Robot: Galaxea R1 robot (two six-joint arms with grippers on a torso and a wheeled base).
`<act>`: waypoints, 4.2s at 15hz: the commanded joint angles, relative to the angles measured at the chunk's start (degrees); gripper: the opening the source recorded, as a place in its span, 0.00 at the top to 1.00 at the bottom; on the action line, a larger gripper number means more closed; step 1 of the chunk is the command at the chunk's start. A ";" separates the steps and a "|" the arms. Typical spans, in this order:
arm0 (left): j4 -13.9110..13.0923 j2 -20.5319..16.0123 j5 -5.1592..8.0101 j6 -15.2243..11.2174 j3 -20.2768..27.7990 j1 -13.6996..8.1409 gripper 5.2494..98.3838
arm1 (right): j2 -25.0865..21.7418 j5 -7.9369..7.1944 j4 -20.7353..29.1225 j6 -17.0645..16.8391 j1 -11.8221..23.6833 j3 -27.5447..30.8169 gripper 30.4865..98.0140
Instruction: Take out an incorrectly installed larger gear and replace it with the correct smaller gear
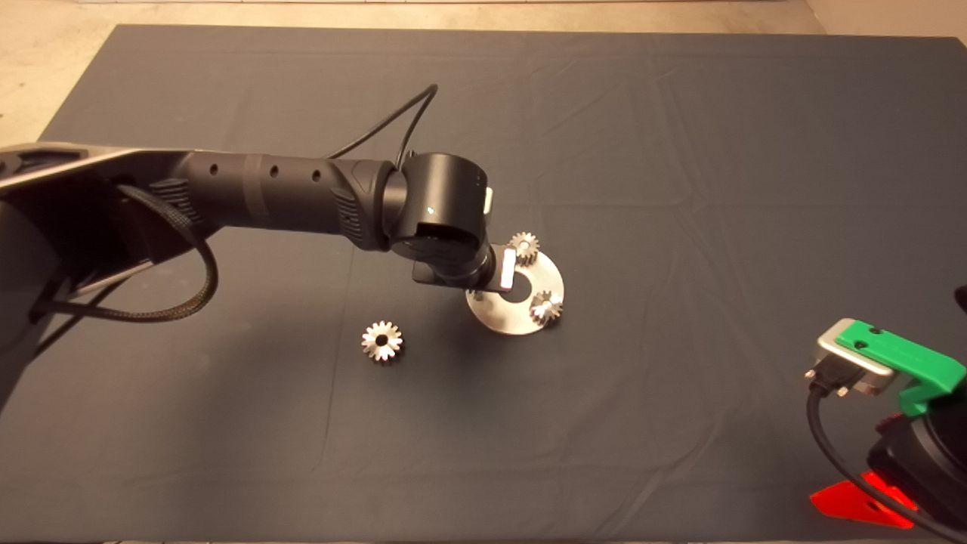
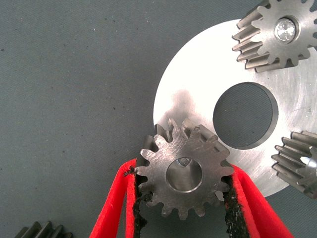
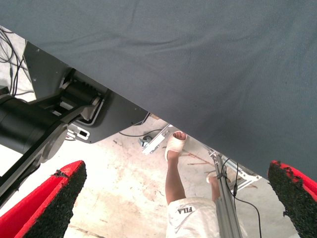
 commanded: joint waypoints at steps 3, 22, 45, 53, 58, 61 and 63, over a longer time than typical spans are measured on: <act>1.24 -0.20 4.39 -0.21 1.79 -0.48 0.72 | 0.00 -0.68 1.87 0.24 0.70 0.15 0.02; 4.41 0.06 4.30 0.41 0.03 1.64 0.72 | -0.18 -0.68 1.87 0.24 0.70 0.15 0.02; 6.08 -0.21 4.39 0.40 -0.14 3.14 0.72 | -0.18 -0.68 1.87 0.24 0.70 0.15 0.02; 7.22 -4.29 6.24 1.02 3.24 3.13 0.72 | -0.18 -0.77 1.87 0.24 0.70 0.15 0.02; 7.22 -4.09 6.17 0.16 5.37 3.13 0.72 | 0.00 -0.68 1.79 0.24 0.70 0.15 0.02; 7.22 -2.78 6.15 -0.47 5.74 2.87 0.72 | 0.00 -0.68 1.79 0.24 0.70 0.15 0.02; 7.21 -0.74 6.06 -0.56 5.74 2.79 0.72 | -0.09 -0.68 1.87 0.24 0.70 0.15 0.02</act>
